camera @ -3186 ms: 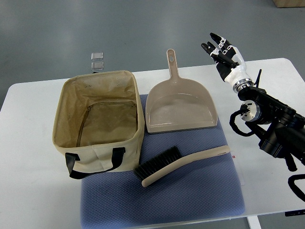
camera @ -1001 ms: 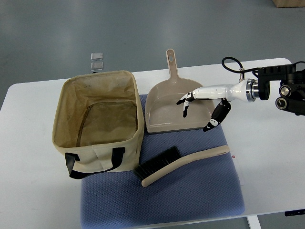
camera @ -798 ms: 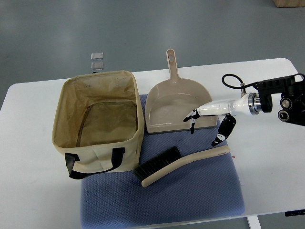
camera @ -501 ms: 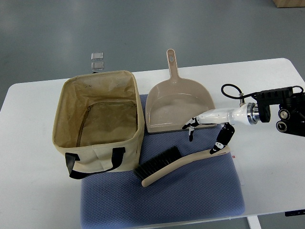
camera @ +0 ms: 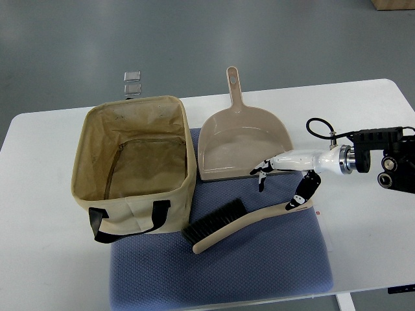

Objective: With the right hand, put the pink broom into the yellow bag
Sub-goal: 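Lower the right hand and close its fingers around the brush handle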

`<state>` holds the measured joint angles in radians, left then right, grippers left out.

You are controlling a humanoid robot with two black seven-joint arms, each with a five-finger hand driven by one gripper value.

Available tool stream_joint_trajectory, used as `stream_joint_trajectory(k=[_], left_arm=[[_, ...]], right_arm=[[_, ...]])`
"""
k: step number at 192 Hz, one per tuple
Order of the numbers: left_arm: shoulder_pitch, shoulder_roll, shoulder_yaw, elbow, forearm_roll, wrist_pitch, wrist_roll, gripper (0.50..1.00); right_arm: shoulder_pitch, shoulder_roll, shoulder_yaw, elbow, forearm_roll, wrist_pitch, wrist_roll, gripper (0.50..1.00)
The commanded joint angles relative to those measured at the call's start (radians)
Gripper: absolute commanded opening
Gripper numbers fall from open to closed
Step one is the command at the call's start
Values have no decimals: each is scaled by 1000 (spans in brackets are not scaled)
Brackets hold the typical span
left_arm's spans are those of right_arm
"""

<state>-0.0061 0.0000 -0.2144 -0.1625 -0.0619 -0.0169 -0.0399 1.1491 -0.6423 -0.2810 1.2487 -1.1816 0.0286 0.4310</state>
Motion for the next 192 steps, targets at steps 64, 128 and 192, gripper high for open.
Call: stream_joint_trajectory(k=[64, 128, 192], left_arm=[[0, 0, 0, 0, 1, 0, 0, 1000], [0, 0, 0, 0, 1, 0, 0, 1000], [0, 0, 0, 0, -1, 0, 0, 1000]], right_arm=[[-35, 13, 5, -2, -1, -7, 0, 928], [-68, 46, 5, -11, -27, -50, 0, 919], [-69, 47, 5, -12, -47, -65, 2, 789]])
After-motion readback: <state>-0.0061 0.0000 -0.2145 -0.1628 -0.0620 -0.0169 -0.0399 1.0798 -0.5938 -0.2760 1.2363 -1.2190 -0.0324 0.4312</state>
